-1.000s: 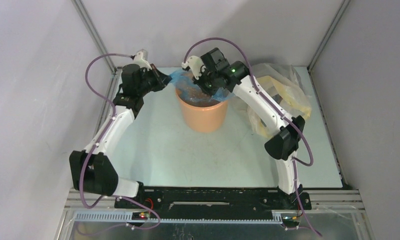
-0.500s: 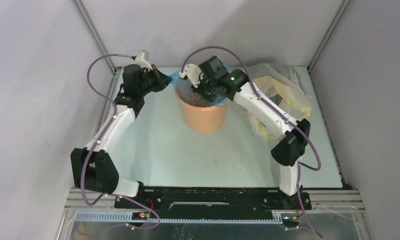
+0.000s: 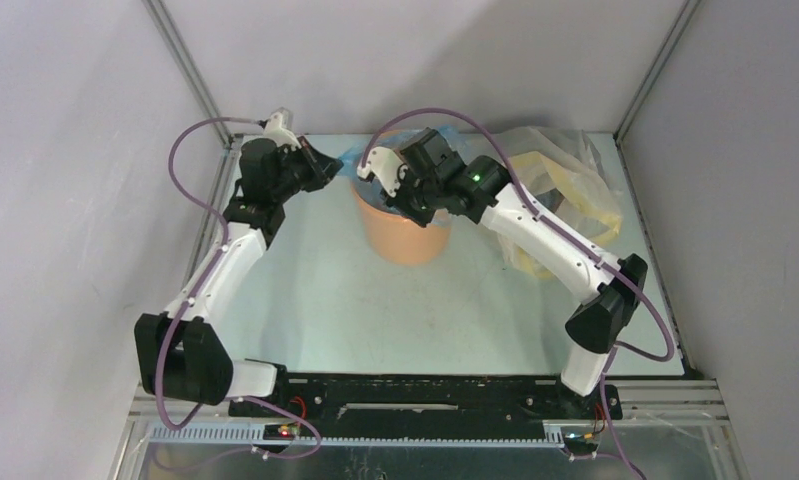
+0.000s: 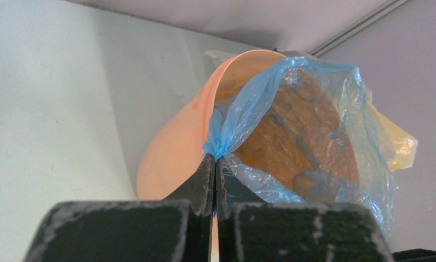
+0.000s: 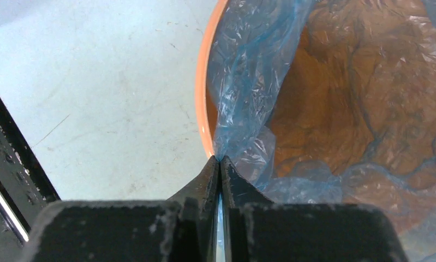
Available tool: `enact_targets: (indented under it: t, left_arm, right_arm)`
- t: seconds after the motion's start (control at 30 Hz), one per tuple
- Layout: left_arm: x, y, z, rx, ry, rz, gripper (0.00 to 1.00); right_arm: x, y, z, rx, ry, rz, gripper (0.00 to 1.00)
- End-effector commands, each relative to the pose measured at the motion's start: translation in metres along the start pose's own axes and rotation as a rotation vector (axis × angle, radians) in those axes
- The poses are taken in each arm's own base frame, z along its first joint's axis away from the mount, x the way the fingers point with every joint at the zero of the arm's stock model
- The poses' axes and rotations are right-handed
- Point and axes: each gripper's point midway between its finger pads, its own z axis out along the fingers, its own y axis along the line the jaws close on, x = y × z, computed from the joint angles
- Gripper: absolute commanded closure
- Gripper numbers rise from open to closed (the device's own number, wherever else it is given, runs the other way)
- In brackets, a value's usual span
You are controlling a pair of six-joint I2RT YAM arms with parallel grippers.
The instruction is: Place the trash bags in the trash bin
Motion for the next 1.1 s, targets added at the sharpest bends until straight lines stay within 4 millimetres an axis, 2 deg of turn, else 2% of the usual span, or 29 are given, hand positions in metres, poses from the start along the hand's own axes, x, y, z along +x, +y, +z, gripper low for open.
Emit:
enact_targets:
  t: [0.0,0.2,0.4,0.53,0.6,0.73,0.87,1.07]
  left_arm:
    - [-0.009,-0.012,-0.014,0.039,-0.036,0.001,1.0]
    - [-0.002,0.001,-0.023,0.017,-0.03,-0.048,1.0]
    - [-0.012,-0.008,-0.029,0.063,-0.067,-0.052,1.0]
    - [-0.013,-0.012,-0.028,0.09,-0.072,-0.062,1.0]
    - [-0.013,-0.015,-0.025,0.11,-0.063,-0.07,1.0]
    - [-0.011,-0.017,-0.021,0.132,-0.056,-0.083,1.0]
    - [-0.01,-0.014,-0.022,0.122,-0.058,-0.082,1.0]
    - [-0.007,-0.014,-0.022,0.126,-0.052,-0.091,1.0]
  right_arm:
    - [-0.01,0.012,-0.013,-0.023,-0.053,0.01,0.97]
    - [-0.005,0.033,-0.009,-0.054,-0.042,-0.001,0.99]
    - [0.004,0.039,-0.003,-0.051,-0.027,0.019,1.0]
    - [0.0,0.024,-0.007,0.033,-0.04,0.032,1.0]
    - [-0.009,0.013,-0.013,0.083,-0.065,0.037,0.98]
    - [-0.022,-0.006,-0.027,0.18,-0.106,0.05,0.99]
    - [-0.023,-0.002,-0.032,0.181,-0.112,0.032,1.0]
    - [-0.017,0.005,-0.03,0.184,-0.098,0.021,0.96]
